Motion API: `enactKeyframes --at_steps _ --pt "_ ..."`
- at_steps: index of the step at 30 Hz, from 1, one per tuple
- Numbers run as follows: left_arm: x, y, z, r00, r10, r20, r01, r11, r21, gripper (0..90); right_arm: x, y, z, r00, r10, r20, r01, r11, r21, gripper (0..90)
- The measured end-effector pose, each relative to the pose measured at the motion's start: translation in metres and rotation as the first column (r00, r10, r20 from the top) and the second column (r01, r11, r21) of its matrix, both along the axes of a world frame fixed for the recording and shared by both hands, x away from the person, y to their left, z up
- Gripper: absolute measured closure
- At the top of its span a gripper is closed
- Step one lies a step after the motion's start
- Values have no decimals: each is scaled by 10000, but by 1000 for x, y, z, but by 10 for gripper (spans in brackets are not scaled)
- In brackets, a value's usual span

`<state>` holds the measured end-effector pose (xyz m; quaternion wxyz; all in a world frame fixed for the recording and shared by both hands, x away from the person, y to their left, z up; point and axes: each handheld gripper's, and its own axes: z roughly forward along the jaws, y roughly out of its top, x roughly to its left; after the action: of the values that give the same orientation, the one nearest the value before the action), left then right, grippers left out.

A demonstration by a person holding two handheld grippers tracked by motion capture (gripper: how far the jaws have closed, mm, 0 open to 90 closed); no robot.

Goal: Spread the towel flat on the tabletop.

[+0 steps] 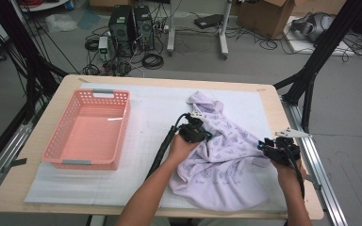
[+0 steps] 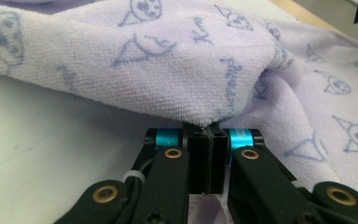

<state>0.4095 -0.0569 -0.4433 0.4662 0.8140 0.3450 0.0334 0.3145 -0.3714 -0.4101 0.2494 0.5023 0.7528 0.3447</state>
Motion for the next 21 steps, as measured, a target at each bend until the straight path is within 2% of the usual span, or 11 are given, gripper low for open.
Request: enactKeyframes --at_steps 8,12,15,18,19,21 --pt "0 29 6 9986 535 5 -533 9961 -707 900 1 0 0 10000 14 31 -14 10000 73 669" --pt "2 57 12 9934 1143 117 -1126 9888 -978 900 2 4 1 10000 61 20 -62 10000 55 670" --pt "2 71 10 9878 1555 1 -1549 9842 -854 900 6 8 2 9999 154 30 -154 9999 10 649" --pt "1 69 5 9905 1333 -338 -1359 9866 -898 882 11 14 1 9998 220 5 -220 9998 30 629" --pt "0 62 3 9930 1090 -447 -1131 9884 -1015 796 13 15 2 9996 273 24 -273 9996 18 630" --pt "-3 51 2 9969 661 -424 -708 9899 -1230 690 13 18 2 9996 287 30 -287 9996 59 631"
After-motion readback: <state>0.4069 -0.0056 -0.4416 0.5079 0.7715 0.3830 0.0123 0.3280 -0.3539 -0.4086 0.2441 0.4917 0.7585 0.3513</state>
